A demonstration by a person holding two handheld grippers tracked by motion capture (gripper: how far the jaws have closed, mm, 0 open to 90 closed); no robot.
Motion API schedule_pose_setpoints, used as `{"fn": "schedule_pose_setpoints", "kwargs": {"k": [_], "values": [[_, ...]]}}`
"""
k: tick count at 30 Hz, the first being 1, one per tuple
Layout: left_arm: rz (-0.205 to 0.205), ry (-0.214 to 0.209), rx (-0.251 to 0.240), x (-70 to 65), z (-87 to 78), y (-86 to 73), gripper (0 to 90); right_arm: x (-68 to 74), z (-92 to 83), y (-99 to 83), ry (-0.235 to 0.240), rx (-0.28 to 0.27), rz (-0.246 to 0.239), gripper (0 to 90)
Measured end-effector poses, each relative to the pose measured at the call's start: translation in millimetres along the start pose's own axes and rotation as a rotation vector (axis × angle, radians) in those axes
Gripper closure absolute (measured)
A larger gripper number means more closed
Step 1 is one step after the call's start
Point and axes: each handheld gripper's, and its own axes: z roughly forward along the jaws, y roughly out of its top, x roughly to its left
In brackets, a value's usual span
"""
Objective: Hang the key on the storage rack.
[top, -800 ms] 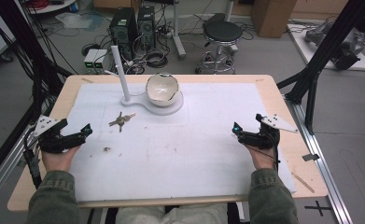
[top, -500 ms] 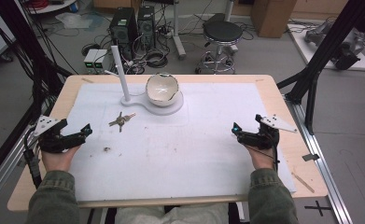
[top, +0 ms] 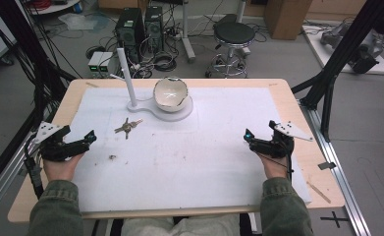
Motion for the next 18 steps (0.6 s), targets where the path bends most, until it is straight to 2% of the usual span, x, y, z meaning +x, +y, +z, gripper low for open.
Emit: {"fn": "schedule_pose_setpoints", "kwargs": {"k": [4, 8, 11, 14, 17, 18], "values": [[-0.006, 0.001, 0.0, 0.8, -1.5, 0.5, 5.7, 1.6, -1.1, 0.3, -0.006, -0.005, -0.006, 0.5], [-0.032, -0.003, -0.003, 2.4, -2.6, 2.3, 5.7, 2.6, -2.2, 0.4, -0.006, -0.014, -0.012, 0.5], [-0.014, 0.013, 0.005, 2.4, -1.7, 6.1, 5.6, 3.7, -2.8, -0.5, -0.012, -0.014, -0.008, 0.5], [-0.014, -0.008, -0.003, -1.1, -0.6, 13.0, 5.7, 4.4, -2.8, -0.7, -0.008, -0.014, -0.014, 0.5], [0.001, -0.037, 0.003, -7.5, 2.4, 18.5, 5.7, 5.2, -1.5, -1.1, -0.008, -0.009, -0.025, 0.5], [0.012, -0.044, 0.007, -9.7, 3.8, 19.9, 5.7, 5.4, -1.0, -1.6, -0.004, -0.002, -0.014, 0.5]]}}
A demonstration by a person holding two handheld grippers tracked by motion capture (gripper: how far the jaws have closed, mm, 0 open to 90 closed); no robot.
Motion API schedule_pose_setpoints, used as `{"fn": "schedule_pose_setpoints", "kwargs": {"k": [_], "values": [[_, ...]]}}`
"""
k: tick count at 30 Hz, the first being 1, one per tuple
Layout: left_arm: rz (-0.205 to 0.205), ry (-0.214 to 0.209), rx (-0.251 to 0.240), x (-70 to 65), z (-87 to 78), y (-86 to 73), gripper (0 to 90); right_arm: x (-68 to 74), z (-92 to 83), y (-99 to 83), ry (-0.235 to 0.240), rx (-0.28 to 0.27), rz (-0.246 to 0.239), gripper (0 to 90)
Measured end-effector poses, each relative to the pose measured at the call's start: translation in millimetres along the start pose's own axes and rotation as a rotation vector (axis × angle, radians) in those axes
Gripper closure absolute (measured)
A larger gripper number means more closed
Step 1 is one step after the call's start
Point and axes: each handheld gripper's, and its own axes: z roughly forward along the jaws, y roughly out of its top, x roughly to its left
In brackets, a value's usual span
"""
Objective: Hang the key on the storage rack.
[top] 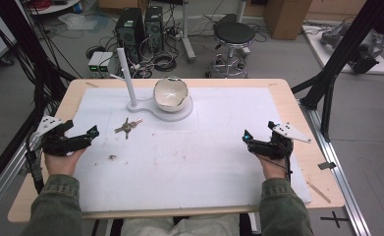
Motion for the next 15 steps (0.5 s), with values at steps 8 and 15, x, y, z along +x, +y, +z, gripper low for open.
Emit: {"fn": "schedule_pose_setpoints", "kwargs": {"k": [8, 15], "values": [[0.061, -0.003, 0.046, -9.7, 16.1, 14.9, 5.7, 0.9, -1.8, -0.4, 0.002, -0.006, 0.008, 0.6], [0.075, -0.01, 0.087, -12.7, 32.9, 23.9, 5.7, 0.2, -3.2, 0.0, 0.001, -0.01, 0.018, 0.5]]}}
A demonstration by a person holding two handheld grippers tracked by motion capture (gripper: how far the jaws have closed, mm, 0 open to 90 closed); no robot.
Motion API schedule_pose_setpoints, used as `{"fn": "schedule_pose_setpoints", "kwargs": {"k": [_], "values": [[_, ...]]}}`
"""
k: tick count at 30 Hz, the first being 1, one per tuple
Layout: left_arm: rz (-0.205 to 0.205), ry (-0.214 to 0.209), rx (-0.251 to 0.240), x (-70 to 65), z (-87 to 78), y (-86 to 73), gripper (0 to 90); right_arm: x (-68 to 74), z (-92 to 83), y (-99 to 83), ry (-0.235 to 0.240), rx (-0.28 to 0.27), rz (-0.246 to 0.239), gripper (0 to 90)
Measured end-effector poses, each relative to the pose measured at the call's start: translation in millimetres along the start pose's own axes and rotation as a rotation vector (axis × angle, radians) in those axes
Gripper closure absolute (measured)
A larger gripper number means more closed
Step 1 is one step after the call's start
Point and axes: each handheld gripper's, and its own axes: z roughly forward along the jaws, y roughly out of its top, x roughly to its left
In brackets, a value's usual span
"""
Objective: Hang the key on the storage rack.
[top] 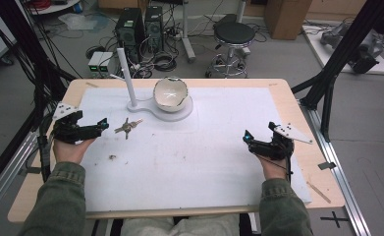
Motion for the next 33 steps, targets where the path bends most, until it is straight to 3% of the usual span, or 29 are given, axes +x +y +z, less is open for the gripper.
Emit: {"fn": "schedule_pose_setpoints", "kwargs": {"k": [3, 17, 21, 33], "values": [[0.03, 0.005, 0.033, -3.7, 7.8, 1.2, 5.7, -1.3, -0.4, 0.2, 0.002, -0.003, -0.001, 0.5], [0.027, -0.046, 0.111, -8.9, 30.1, 12.8, 5.7, -1.2, -0.6, -0.1, 0.017, 0.0, 0.006, 0.5], [0.02, -0.067, 0.153, -9.2, 35.6, 19.3, 5.7, -1.3, -0.3, -0.1, 0.018, -0.001, 0.0, 0.5], [0.075, -0.058, 0.222, -15.5, 58.3, 34.3, 5.7, -0.2, -0.4, -0.7, 0.026, 0.007, -0.005, 0.5]]}}
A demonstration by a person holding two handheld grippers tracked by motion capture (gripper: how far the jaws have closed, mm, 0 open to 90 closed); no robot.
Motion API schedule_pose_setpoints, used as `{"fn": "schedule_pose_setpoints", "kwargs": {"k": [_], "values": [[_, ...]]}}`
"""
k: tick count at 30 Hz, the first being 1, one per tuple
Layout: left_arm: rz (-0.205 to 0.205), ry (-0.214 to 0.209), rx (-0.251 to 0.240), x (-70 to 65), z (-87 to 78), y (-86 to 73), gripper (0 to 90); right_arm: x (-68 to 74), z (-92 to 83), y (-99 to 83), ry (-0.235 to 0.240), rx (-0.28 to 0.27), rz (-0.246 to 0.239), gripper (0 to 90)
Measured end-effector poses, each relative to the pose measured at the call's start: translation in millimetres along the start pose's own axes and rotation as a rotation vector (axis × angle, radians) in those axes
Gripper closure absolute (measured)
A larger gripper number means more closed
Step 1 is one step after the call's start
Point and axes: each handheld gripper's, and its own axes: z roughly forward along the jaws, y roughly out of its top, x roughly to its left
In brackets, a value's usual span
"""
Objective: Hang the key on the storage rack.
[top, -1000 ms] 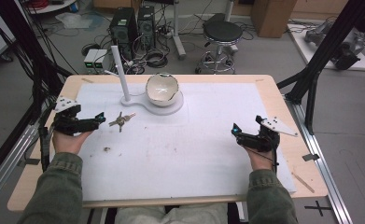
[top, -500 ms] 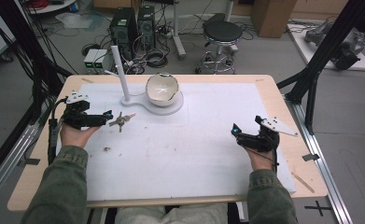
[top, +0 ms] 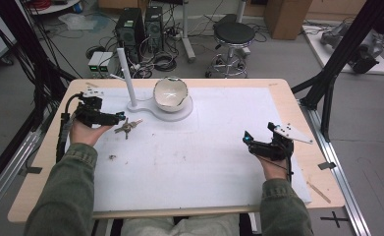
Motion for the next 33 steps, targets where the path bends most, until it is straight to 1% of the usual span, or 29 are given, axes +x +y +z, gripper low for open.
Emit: {"fn": "schedule_pose_setpoints", "kwargs": {"k": [1, 2, 4, 7, 9, 13, 17, 18, 19, 21, 24, 25, 26, 27, 28, 31, 32, 33], "values": [[0.009, 0.0, 0.011, 0.1, 1.4, 1.2, 5.7, 0.0, 0.0, 0.0, 0.0, 0.0, 0.0, 0.5], [0.013, -0.011, 0.021, -1.3, 4.9, 4.5, 5.7, 0.8, 0.2, -0.4, 0.0, 0.003, -0.006, 0.5], [0.018, -0.007, 0.023, -3.1, 6.7, 5.8, 5.7, 1.5, 0.1, -0.5, 0.002, 0.005, -0.009, 0.5], [0.038, -0.018, 0.045, -6.7, 11.9, 10.0, 5.7, 2.3, -0.2, -0.5, 0.005, 0.006, -0.007, 0.5], [0.039, -0.028, 0.056, -8.0, 16.2, 12.2, 5.7, 2.0, -0.7, -0.4, 0.004, 0.005, -0.008, 0.5], [0.061, -0.038, 0.091, -9.9, 24.8, 16.2, 5.7, 0.6, -2.2, -0.4, 0.001, 0.0, -0.003, 0.5], [0.074, -0.035, 0.13, -10.5, 33.9, 22.5, 5.7, -1.2, -2.7, -0.6, 0.001, -0.001, 0.002, 0.6], [0.08, -0.032, 0.144, -10.6, 36.9, 24.4, 5.7, -1.8, -2.6, -0.5, -0.004, -0.006, -0.003, 0.5], [0.086, -0.035, 0.152, -10.6, 39.1, 25.8, 5.7, -1.4, -3.0, -0.5, -0.003, -0.005, 0.003, 0.5], [0.093, -0.047, 0.164, -10.9, 43.3, 28.1, 5.7, -1.5, -3.4, -0.4, 0.0, -0.005, -0.002, 0.5], [0.114, -0.07, 0.192, -11.8, 49.2, 29.5, 5.7, -1.4, -4.1, -0.6, 0.0, -0.001, -0.003, 0.5], [0.116, -0.078, 0.205, -12.1, 51.1, 29.7, 5.7, -1.8, -5.3, -0.8, -0.002, 0.0, 0.004, 0.5], [0.125, -0.073, 0.216, -12.5, 52.9, 29.8, 5.7, -2.6, -5.8, -0.7, -0.004, -0.004, 0.0, 0.5], [0.128, -0.076, 0.224, -12.1, 54.0, 30.1, 5.7, -2.6, -5.8, -0.7, -0.004, -0.004, 0.0, 0.5], [0.12, -0.085, 0.225, -11.5, 55.2, 30.0, 5.7, -3.2, -6.5, -1.0, -0.007, -0.006, 0.001, 0.5], [0.126, -0.094, 0.244, -10.4, 58.7, 29.6, 5.7, -3.4, -7.0, -1.5, -0.01, -0.001, 0.004, 0.5], [0.123, -0.107, 0.256, -8.4, 62.7, 28.2, 5.7, -3.2, -7.0, -1.5, -0.009, 0.0, 0.004, 0.5], [0.123, -0.107, 0.256, -8.4, 62.7, 28.2, 5.7, -2.7, -7.2, -1.6, -0.007, 0.002, 0.007, 0.6]]}}
